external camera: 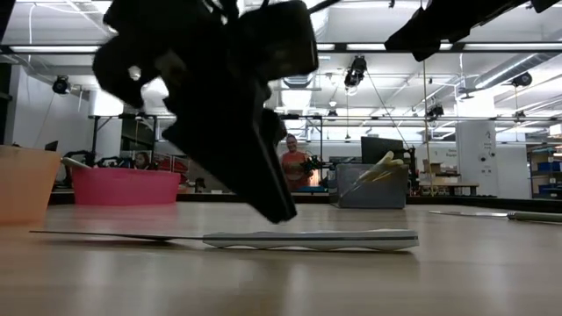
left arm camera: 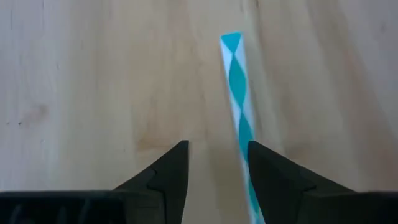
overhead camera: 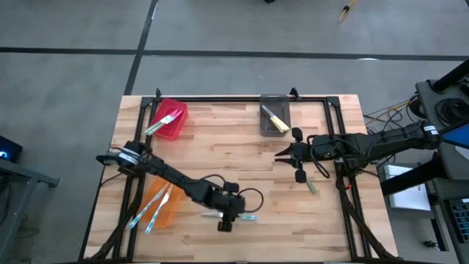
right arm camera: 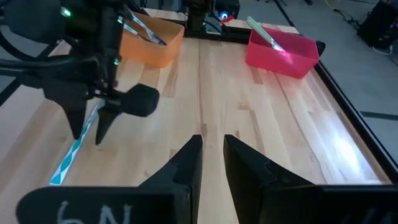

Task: Sort silverware by color (type)
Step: Put the blue knife into the orange bin

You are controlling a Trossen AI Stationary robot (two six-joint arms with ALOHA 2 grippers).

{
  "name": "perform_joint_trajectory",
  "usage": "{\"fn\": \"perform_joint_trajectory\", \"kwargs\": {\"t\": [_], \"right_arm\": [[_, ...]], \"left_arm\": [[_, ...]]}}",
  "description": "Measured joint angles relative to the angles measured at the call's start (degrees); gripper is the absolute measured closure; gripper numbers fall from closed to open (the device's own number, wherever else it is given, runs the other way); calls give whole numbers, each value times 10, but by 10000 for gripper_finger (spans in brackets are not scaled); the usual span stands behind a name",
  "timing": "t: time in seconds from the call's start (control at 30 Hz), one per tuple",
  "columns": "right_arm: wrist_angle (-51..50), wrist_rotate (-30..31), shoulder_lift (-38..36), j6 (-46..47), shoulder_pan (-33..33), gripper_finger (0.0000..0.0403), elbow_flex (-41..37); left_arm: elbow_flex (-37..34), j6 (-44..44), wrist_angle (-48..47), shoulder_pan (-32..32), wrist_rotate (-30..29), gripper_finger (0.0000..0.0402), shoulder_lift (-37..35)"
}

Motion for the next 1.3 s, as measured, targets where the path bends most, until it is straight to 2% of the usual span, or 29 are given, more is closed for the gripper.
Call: {"fn": "perform_joint_trajectory", "kwargs": {"t": [0.07,0.2,0.3,0.63,0.8,0.97,1.13,1.3], "right_arm": [[0,0,0,2,0,346,0],[1,0,0,15,0,346,0],[9,0,0,15,0,346,0],[22,0,0,9,0,346,0],[22,1,0,3,0,346,0],[21,1,0,1,0,346,0],[22,1,0,0,0,346,0],[22,1,0,0,0,346,0]], "left_arm": [[-14,9,13,0,-2,258,0],[-28,12,15,-1,-51,260,-2],[-35,9,11,-1,-64,260,-1],[-49,-52,11,-2,-104,275,-1],[-19,-49,-22,0,-80,292,-1],[41,-49,-86,-1,-85,294,1],[44,-65,-92,-12,-84,272,4],[23,-92,-54,-23,-83,237,3]]}}
